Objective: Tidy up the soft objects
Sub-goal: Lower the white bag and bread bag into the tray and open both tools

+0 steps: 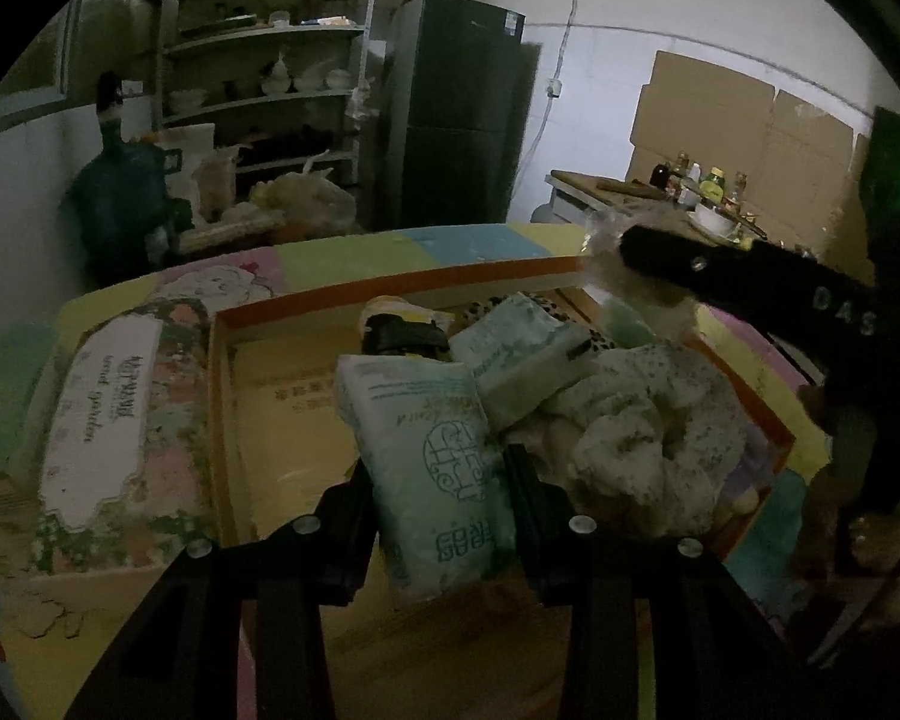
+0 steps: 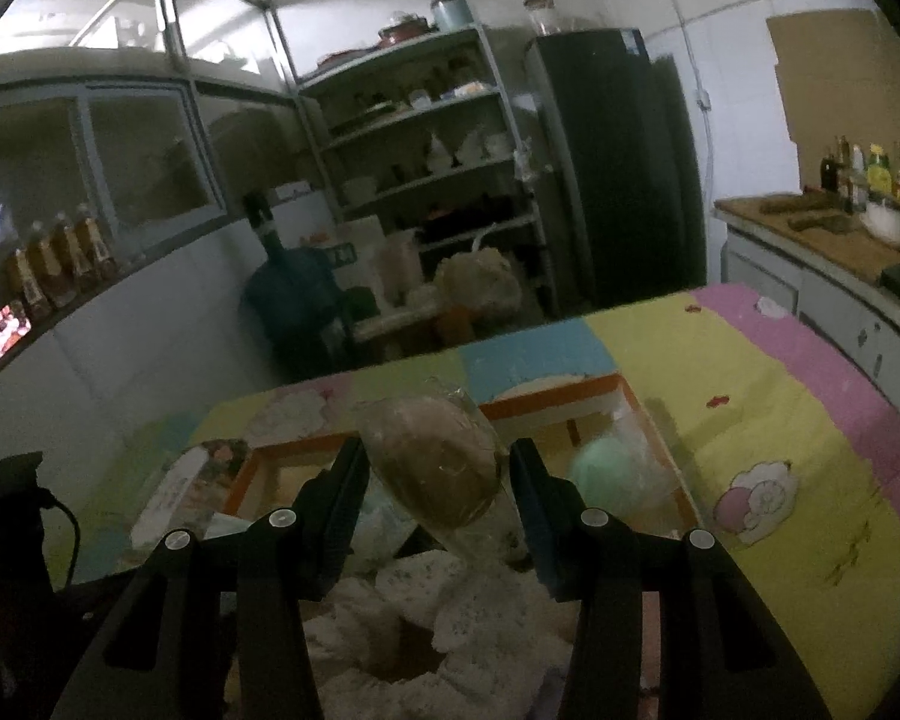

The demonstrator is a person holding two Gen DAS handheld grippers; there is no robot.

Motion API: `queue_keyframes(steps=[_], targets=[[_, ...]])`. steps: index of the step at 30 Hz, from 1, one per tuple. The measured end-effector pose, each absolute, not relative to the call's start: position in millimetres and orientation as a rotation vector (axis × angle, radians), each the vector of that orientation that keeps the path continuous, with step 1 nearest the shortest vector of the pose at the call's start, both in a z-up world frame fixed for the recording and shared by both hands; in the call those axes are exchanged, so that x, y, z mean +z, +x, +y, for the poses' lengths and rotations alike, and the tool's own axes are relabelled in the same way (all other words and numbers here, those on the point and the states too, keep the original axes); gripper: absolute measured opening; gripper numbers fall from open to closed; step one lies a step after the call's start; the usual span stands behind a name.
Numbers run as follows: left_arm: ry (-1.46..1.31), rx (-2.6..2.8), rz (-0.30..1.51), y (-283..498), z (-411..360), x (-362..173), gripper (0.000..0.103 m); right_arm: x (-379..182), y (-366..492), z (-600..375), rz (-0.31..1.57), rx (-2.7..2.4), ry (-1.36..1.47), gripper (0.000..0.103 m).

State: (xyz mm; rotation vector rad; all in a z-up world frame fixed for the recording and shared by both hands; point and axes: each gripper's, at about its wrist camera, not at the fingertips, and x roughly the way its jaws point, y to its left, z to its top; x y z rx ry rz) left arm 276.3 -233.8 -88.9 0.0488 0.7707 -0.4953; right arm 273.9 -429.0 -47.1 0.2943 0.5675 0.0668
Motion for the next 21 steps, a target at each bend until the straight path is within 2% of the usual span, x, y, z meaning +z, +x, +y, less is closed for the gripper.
queue_keyframes(steps=[21], targets=[[0.005,-0.509,0.819,286.7,-236.5,-103.9,0.044,-79.3,303.7,-429.9,0.688,0.044,0.278,0.052]])
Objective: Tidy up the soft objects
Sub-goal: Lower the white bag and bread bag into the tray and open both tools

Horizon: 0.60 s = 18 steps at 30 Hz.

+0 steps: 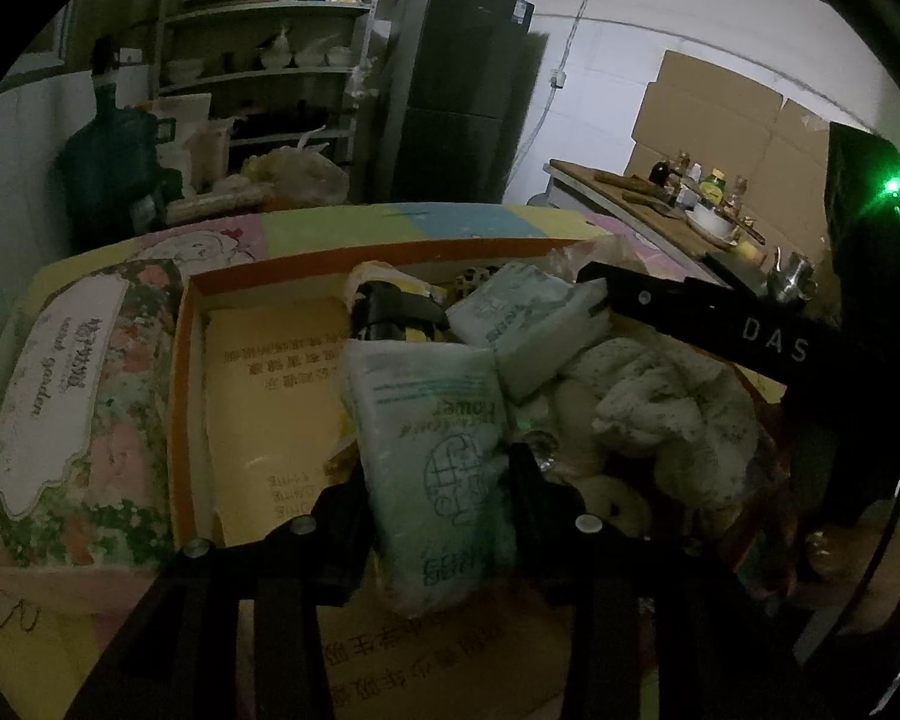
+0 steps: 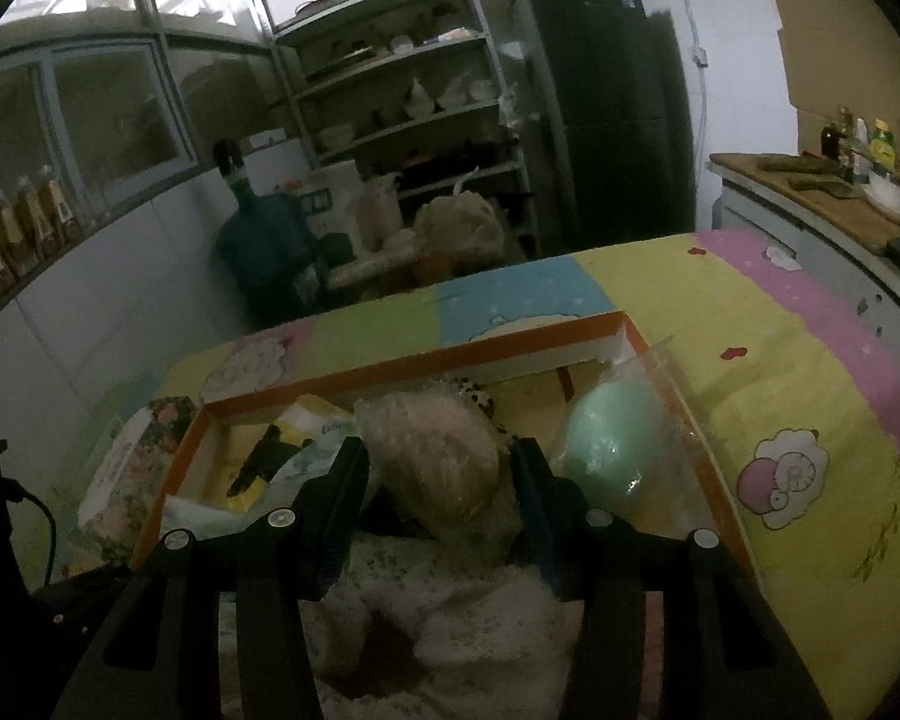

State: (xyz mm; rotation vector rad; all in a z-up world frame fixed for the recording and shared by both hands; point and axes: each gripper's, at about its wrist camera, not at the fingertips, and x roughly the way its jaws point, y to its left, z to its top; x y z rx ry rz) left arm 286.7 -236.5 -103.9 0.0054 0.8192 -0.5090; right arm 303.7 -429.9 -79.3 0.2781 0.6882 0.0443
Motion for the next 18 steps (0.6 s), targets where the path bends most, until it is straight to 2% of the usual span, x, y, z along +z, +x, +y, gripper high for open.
queue_keyframes(steps=[11,15,18], targets=[[0.012,-0.491,0.824,284.6,-235.5,-103.5,0.049,-79.0,303.1,-424.9,0.686,0.047,0.267,0.055],[0.014,-0.503,0.819,280.8,-235.2,-101.9,0.062,-75.7,298.8,-423.0,0.676,0.035,0.256,0.059],[0.014,-0.508,0.815,277.6,-234.4,-99.7,0.067,-71.3,294.0,-421.7,0.659,0.029,0.248,0.060]])
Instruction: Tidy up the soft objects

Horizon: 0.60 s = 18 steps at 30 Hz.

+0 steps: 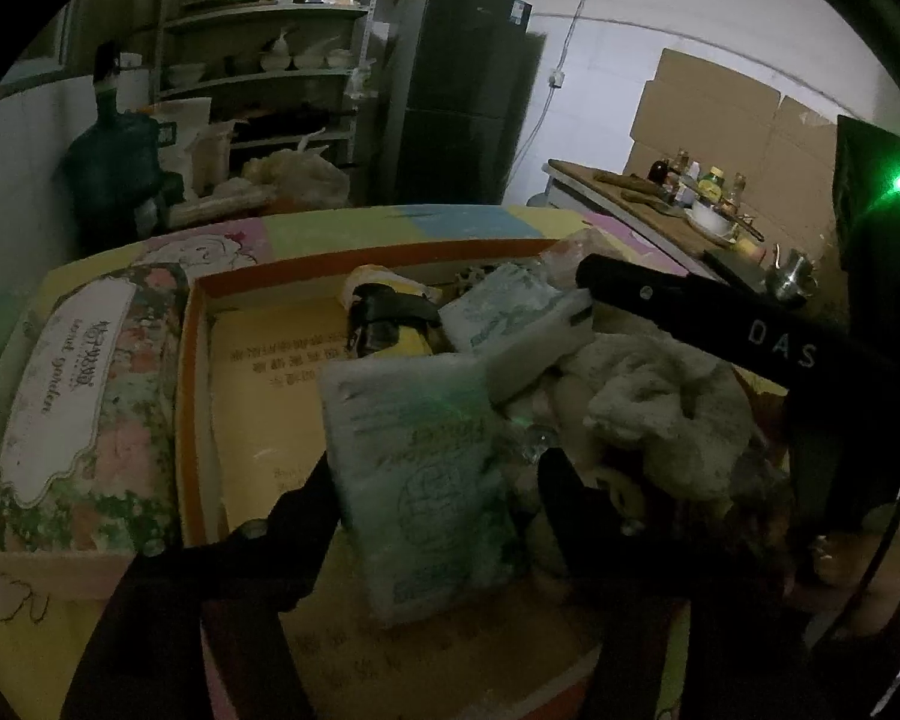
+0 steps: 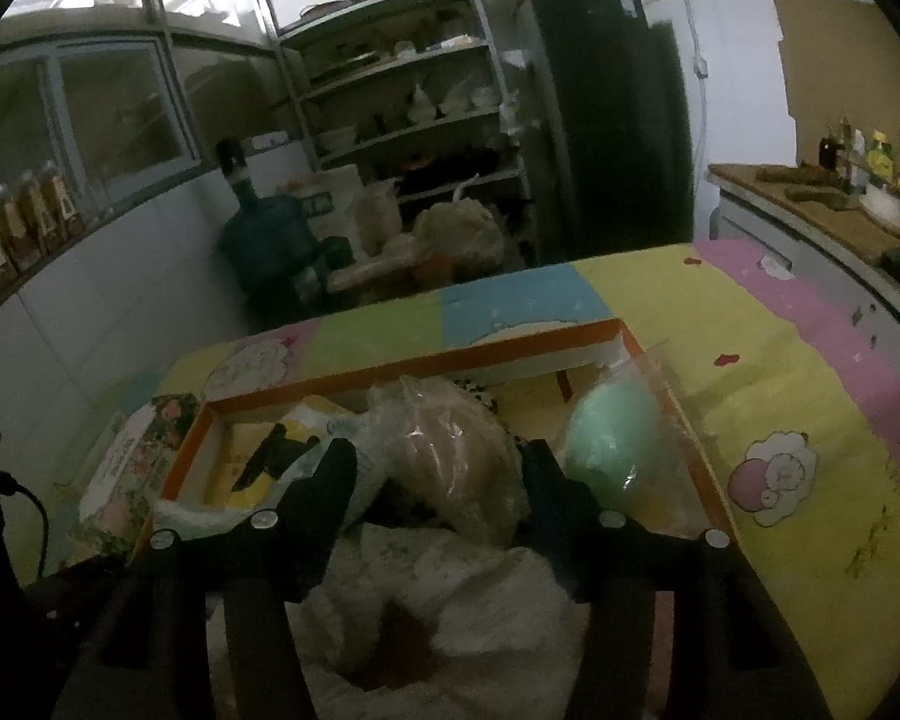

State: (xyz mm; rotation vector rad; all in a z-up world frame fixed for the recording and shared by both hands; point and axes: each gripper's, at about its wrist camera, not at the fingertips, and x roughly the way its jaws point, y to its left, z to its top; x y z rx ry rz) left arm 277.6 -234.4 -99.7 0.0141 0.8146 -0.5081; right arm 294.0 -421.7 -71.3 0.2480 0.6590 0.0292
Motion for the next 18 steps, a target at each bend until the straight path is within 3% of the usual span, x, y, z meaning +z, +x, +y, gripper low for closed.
queue_keyframes(steps=[4,18], targets=[[0.010,-0.512,0.799,272.3,-231.3,-94.8,0.072,-64.5,284.5,-421.6,0.628,0.016,0.240,0.061],[0.026,-0.459,0.710,247.5,-214.1,-67.3,0.072,-39.2,258.3,-408.4,0.563,0.008,0.220,0.061]])
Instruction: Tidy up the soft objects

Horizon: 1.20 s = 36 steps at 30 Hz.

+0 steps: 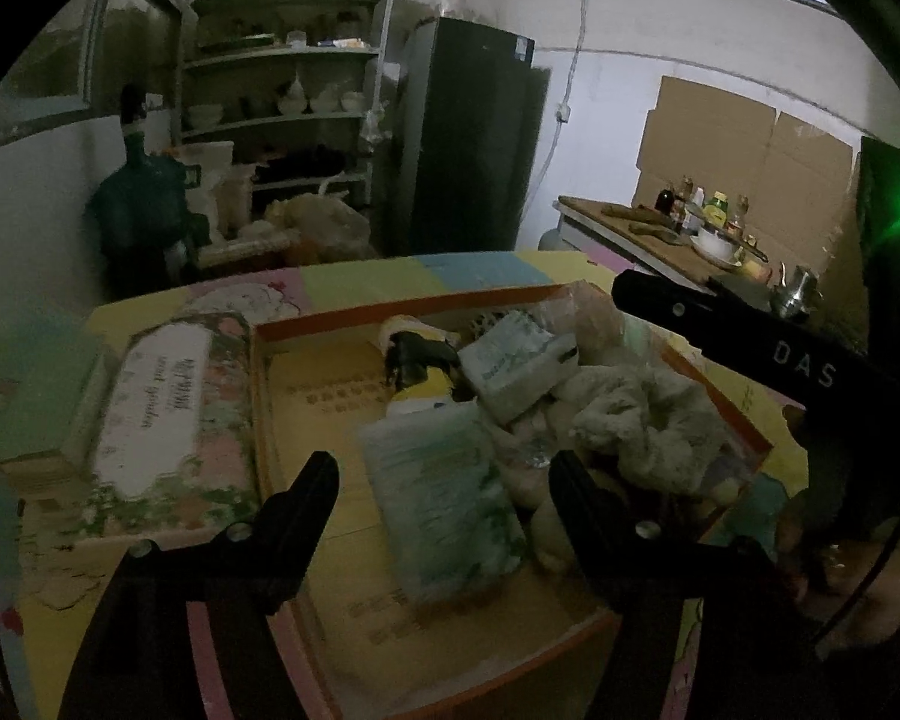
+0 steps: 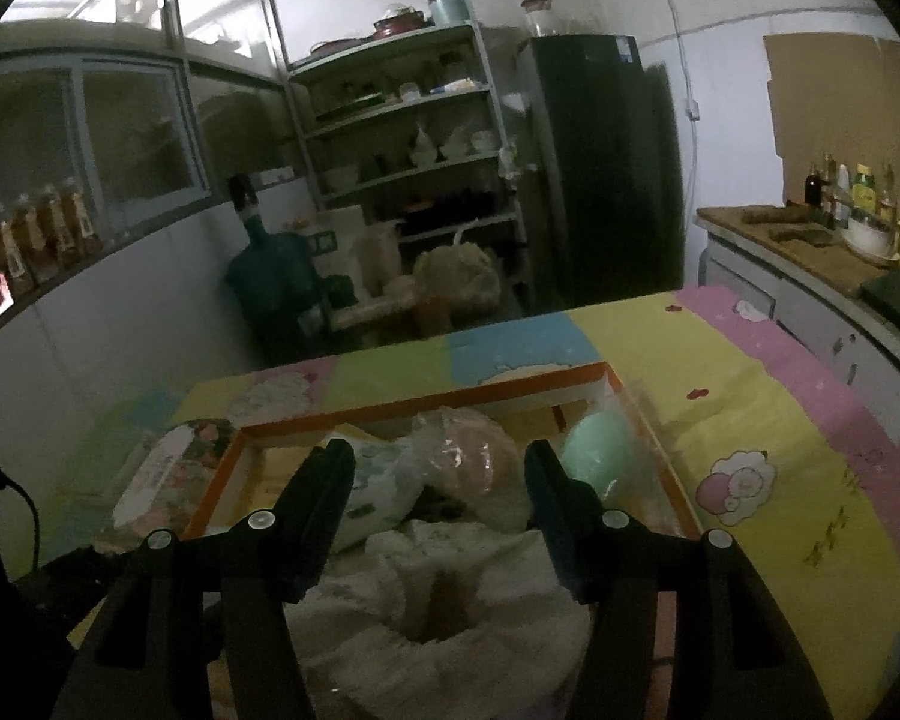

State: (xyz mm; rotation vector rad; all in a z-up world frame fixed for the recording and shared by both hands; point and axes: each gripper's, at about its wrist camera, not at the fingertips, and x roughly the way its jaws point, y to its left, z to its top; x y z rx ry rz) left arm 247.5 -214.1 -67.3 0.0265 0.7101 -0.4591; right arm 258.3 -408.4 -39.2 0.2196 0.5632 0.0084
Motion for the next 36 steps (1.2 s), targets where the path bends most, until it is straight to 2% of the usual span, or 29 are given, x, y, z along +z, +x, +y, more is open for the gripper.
queue_keyframes(steps=[21,24,33,36], targets=[[0.012,-0.274,0.596,200.1,-158.6,-36.5,0.072,-9.5,211.4,-348.5,0.507,0.061,0.170,0.061],[0.004,-0.253,0.584,193.8,-148.0,-32.8,0.072,-6.2,202.5,-336.0,0.494,0.021,0.136,0.066],[-0.023,-0.252,0.556,171.4,-121.9,-26.1,0.072,-8.3,178.0,-306.2,0.489,-0.007,0.114,0.067],[-0.024,-0.250,0.546,160.3,-113.2,-25.9,0.071,-15.5,171.7,-300.2,0.511,0.010,0.153,0.072]])
